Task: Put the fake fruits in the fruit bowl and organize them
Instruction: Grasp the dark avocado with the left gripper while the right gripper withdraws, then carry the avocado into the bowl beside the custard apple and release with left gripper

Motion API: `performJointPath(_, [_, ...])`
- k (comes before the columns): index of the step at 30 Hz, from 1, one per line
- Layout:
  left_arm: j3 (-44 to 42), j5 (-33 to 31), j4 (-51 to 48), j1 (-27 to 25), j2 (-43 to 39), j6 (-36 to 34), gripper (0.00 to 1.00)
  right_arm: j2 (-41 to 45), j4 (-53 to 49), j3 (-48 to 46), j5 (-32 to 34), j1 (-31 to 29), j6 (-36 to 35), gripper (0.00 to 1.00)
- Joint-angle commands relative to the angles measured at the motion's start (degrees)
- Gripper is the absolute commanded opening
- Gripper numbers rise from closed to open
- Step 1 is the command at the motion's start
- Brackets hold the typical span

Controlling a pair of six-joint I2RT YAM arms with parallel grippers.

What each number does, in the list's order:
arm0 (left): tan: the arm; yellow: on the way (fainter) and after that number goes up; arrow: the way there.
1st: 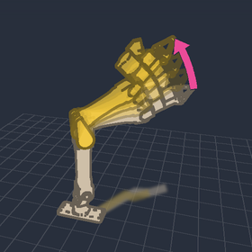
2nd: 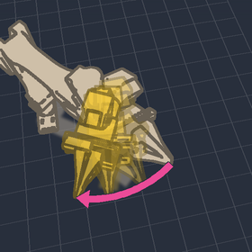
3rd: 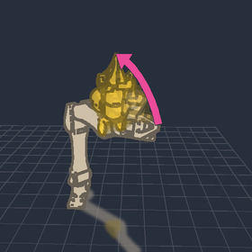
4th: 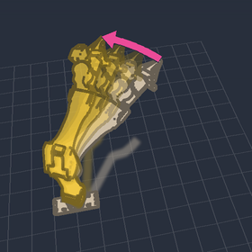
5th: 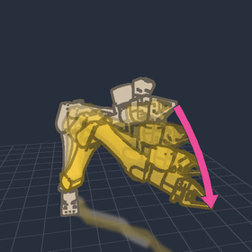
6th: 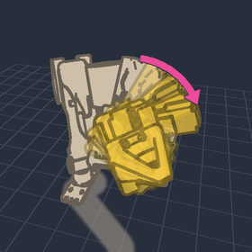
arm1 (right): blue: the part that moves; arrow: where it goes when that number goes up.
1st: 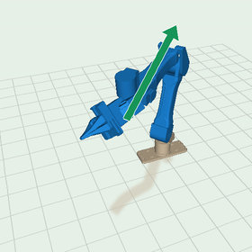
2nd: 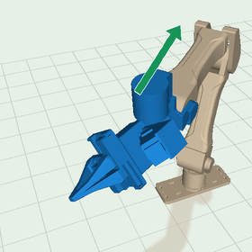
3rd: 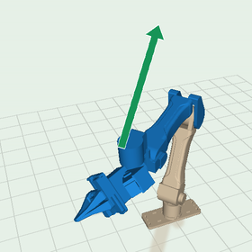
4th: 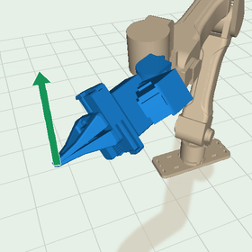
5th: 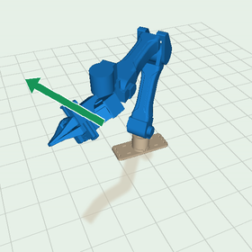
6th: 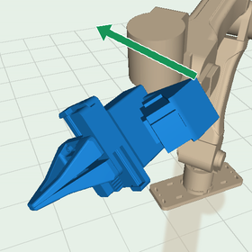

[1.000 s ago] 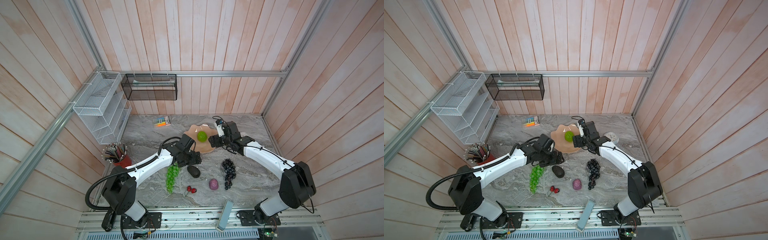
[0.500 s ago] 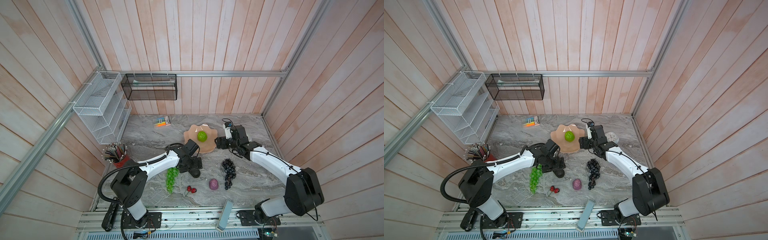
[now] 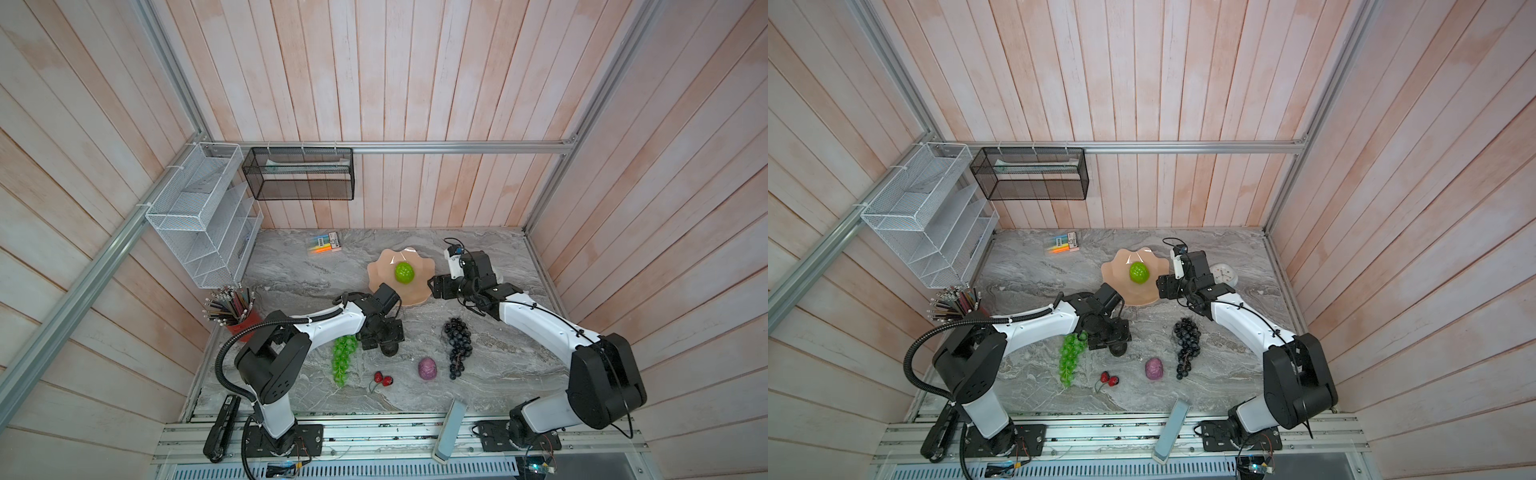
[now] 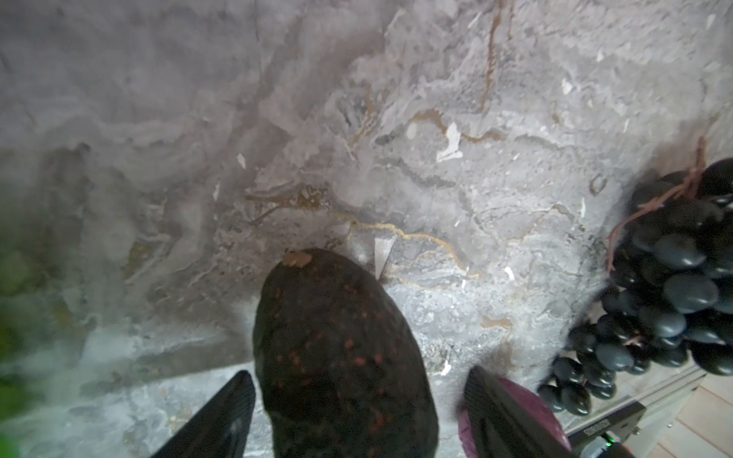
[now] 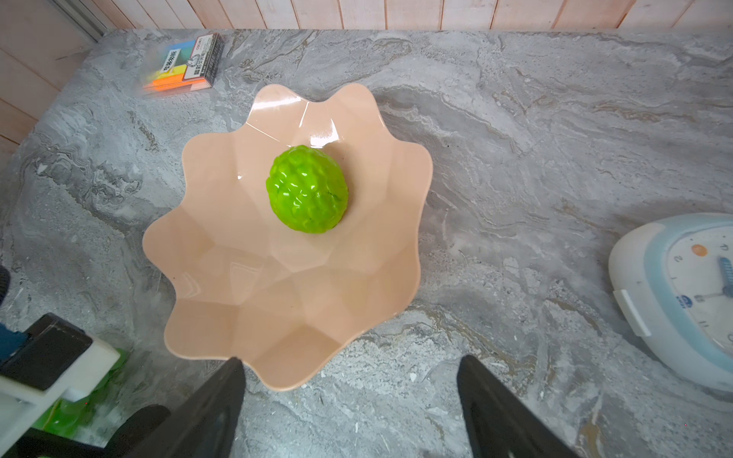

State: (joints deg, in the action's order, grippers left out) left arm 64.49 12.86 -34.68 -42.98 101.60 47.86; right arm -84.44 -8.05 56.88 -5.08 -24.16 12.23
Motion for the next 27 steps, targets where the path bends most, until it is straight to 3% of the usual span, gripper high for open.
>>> performJointPath(1, [-0.22,1.52,1.21,-0.11,1.95,-0.45,0.74,0.24,-1.33,-1.36,-0.18,0.43,-0.21,0.85])
performJointPath(5, [-0.94,-0.26,1.23,-0.26,0.99,-0.20,0.66,1.75,-0.77,-3.02,-0.20,1.28,0.59,0.84])
performJointPath(9, [-2.26,-0.77,2.08,-0.26,0.15,0.22,0.45,2.96,0.99,-4.69,-0.41,1.48,0.71,0.84])
performJointPath(18, [-2.64,-4.47,1.23,-0.26,-3.23,-0.82,0.42,2.93,1.81,-4.11,-1.35,1.64,-0.28,0.84])
performJointPath(21, [-3.34,-3.77,1.56,-0.26,-4.90,-0.70,0.36,2.62,1.91,-3.67,-1.94,1.66,-0.28,0.84])
performJointPath(27, [1.50,-6.64,-2.52,-0.19,-11.23,-3.75,0.33,3.14,6.03,-2.99,-0.97,1.84,0.76,0.82])
